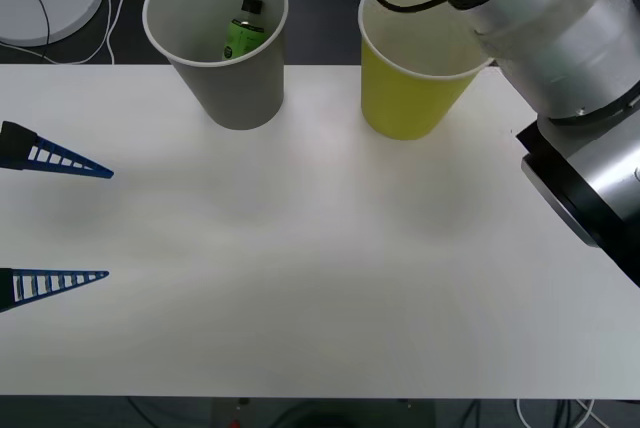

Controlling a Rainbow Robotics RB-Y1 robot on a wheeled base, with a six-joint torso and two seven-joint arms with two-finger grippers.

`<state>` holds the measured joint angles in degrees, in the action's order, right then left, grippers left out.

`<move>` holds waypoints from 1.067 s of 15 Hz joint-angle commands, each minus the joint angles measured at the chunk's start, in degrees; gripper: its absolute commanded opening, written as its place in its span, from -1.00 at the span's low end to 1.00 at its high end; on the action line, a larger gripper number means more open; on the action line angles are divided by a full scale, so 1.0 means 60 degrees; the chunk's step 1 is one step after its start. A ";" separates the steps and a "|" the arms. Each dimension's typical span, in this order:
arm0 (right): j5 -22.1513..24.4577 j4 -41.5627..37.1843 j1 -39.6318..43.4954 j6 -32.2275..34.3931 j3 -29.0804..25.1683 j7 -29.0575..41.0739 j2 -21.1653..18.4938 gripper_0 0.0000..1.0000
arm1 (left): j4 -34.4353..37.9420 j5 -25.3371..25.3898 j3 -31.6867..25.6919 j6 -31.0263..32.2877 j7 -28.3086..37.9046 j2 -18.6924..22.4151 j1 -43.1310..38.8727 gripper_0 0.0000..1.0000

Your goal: Put the can into the green bin and the plastic bottle into the gray bin

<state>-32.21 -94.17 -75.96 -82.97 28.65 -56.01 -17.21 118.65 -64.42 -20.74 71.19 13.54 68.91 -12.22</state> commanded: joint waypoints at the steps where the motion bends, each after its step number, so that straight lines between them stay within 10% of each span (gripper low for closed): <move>1: -0.0022 -0.1181 0.0735 0.0000 0.0000 -0.0099 -0.0339 1.00 | 0.0000 0.0000 0.0000 0.0000 0.0000 0.0000 0.0000 1.00; 16: 0.0242 -0.6440 0.5731 0.1567 0.0161 -0.1696 -0.2639 1.00 | 0.0000 0.0000 0.0000 0.0000 0.0000 0.0000 0.0000 1.00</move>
<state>-30.68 -131.84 -43.04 -74.50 29.64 -65.82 -32.39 118.65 -64.42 -20.74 71.19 13.53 68.91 -12.22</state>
